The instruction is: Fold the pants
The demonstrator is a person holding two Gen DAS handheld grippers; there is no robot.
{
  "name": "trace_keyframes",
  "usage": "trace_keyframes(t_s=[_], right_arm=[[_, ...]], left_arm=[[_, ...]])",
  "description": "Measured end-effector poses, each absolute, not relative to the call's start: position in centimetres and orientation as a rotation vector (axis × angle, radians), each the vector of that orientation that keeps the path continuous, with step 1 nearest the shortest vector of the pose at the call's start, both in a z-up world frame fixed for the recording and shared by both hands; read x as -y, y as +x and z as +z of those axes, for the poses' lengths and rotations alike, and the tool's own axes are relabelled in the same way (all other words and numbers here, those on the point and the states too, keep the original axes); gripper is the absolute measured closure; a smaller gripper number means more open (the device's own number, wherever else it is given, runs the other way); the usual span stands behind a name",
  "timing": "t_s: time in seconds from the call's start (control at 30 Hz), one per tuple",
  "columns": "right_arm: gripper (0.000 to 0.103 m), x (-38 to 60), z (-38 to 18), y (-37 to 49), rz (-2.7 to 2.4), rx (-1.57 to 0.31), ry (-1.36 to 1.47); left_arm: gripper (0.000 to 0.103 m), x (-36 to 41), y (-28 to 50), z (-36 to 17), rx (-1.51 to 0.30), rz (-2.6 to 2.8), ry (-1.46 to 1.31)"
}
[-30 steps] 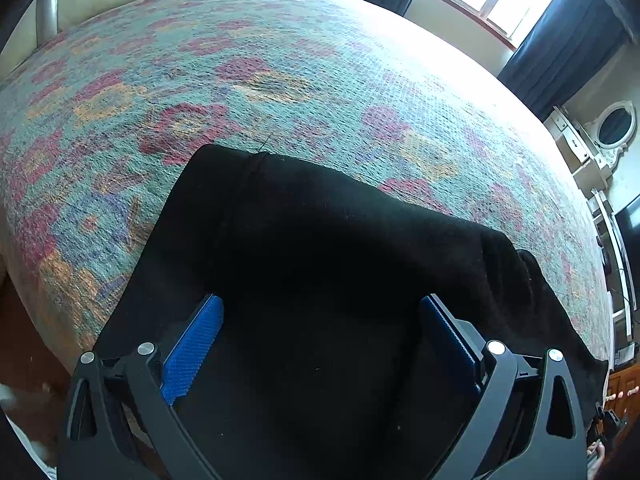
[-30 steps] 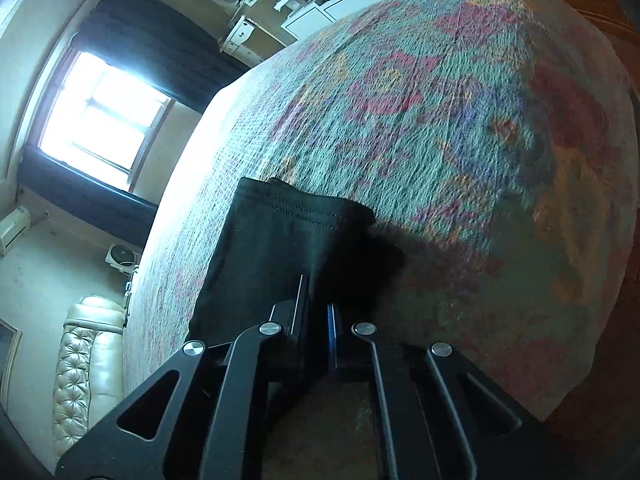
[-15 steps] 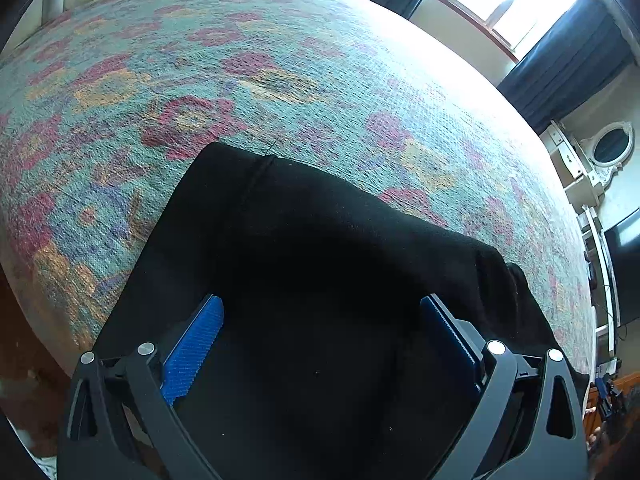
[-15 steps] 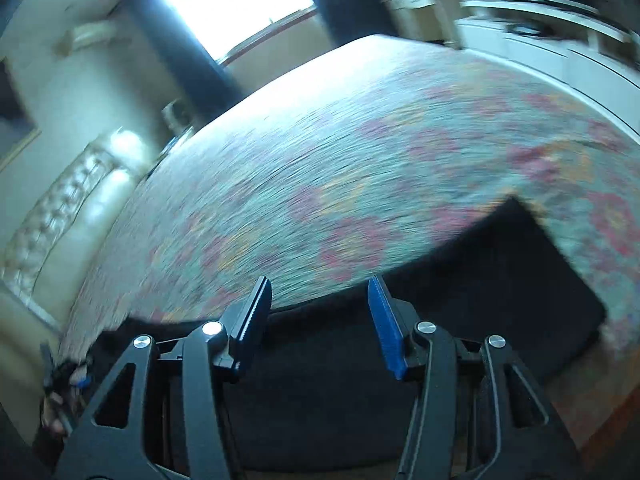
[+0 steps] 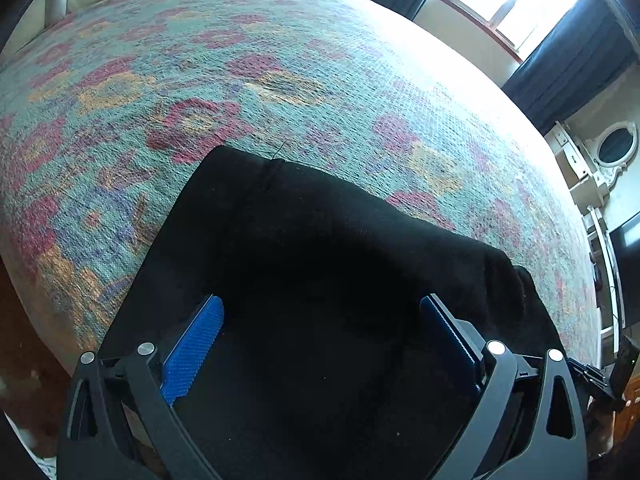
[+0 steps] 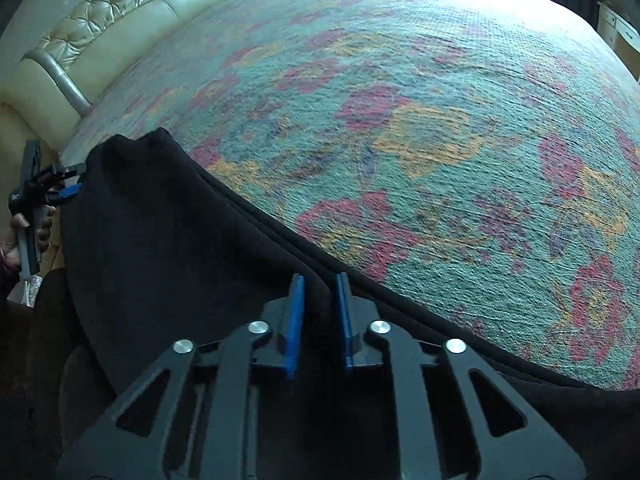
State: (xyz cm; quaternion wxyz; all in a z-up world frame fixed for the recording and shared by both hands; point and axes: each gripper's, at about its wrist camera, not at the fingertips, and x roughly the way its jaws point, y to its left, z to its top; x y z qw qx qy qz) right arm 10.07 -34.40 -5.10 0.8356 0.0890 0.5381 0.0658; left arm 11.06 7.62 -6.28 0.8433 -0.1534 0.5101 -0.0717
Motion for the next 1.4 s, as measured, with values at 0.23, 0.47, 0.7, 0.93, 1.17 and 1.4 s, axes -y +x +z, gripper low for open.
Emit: trace_keyframes(t_s=[0.23, 0.47, 0.7, 0.93, 1.17, 1.4], right_arm=[[0.1, 37.1, -5.3, 9.9, -0.076, -1.093, 0.209], [0.03, 45.9, -2.0, 0.4, -0.256, -0.831, 0.535], [0.03, 57.8, -2.0, -17.9, -0.628, -0.55, 0.947], [0.03, 60.2, -7.3, -26.4, -0.653, -0.337, 1.293], [0.03, 57.7, -8.9, -25.3, -0.535, -0.292, 1.391], [0.042, 58.1, -9.8, -22.5, -0.503, -0.242, 1.379]], left_arm=[[0.006, -8.0, 10.8, -6.3, -1.072, -0.153, -0.345], [0.006, -9.4, 10.6, -6.1, -1.055, -0.157, -0.466], [0.006, -10.2, 10.5, -5.9, -1.032, -0.154, -0.509], [0.006, -9.2, 10.3, -6.3, -1.031, -0.163, -0.425], [0.006, -8.8, 10.5, -6.4, -1.035, -0.173, -0.388], [0.006, -8.5, 10.8, -6.3, -1.037, -0.177, -0.389]])
